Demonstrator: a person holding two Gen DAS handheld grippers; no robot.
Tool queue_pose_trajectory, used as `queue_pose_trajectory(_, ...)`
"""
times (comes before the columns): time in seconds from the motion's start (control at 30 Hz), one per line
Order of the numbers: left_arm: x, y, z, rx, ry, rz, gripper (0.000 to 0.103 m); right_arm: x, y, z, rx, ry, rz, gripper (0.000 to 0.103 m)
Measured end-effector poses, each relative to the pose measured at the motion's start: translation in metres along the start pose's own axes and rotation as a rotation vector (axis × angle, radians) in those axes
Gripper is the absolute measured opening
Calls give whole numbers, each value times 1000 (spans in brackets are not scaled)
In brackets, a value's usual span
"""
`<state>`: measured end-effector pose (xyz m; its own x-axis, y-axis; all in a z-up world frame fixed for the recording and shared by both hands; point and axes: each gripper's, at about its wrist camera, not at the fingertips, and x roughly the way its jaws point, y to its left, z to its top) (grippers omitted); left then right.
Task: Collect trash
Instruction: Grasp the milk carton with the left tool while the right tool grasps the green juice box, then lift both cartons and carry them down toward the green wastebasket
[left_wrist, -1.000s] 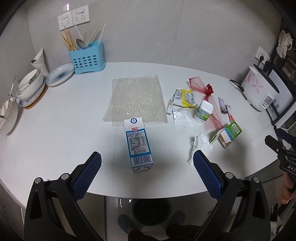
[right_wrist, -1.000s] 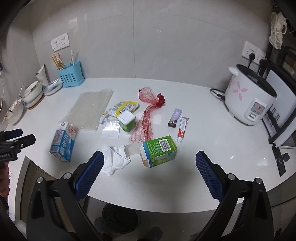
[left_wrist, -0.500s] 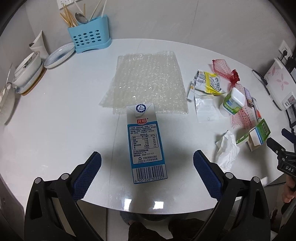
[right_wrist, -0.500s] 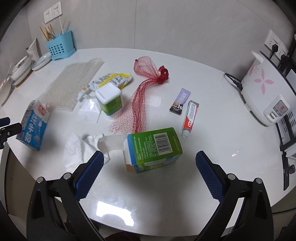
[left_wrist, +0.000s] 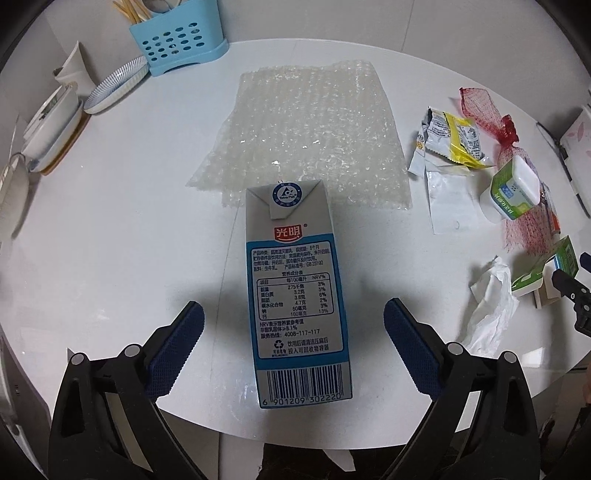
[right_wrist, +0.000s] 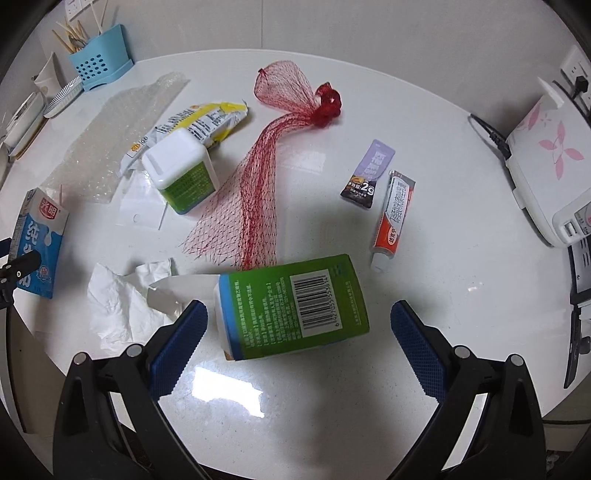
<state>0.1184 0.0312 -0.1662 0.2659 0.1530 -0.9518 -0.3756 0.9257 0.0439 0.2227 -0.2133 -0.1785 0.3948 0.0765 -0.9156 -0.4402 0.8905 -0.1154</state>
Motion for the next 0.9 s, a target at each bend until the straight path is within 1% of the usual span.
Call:
queue_pose_trajectory(0.17, 10, 5, 2, -25, 56, 7, 82, 8, 0, 6, 2, 37, -3, 95)
queue_pose_trajectory(0.23, 14, 5, 2, -26, 90, 4, 71, 11, -1, 6, 10, 50, -1, 95)
queue_pose_trajectory(0.27, 16, 5, 2, -27, 100, 0, 67, 12, -1, 7, 12, 56, 4, 95)
queue_pose_trajectory(0.33, 19, 5, 1, -27, 123, -9, 51, 13, -1, 7, 16, 71, 12, 91)
queue_pose_trajectory(0.37, 20, 5, 1, -29, 128, -16, 47, 14, -1, 7, 20, 78, 12, 90)
queue_pose_trajectory(0.4, 21, 5, 1, -26, 132, -16, 40, 15, -1, 7, 27, 85, 15, 89)
queue_pose_trajectory(0.47, 21, 4, 1, -18, 125, -5, 40, 17, -1, 7, 38, 98, 27, 84)
queue_pose_trajectory(0.53, 21, 4, 0, -16, 119, -2, 40, 18, -2, 8, 48, 105, 24, 75)
queue_pose_trajectory(0.67, 16, 5, -2, -13, 96, 2, 40, 18, -8, 6, 83, 108, 41, 74)
queue_pose_trajectory(0.77, 4, 3, -6, -9, 76, 6, 40, 14, -10, 3, 101, 97, 47, 74)
queue_pose_trajectory(0.9, -13, 6, -9, -14, 43, -15, 40, 4, -13, 0, 125, 67, 31, 74)
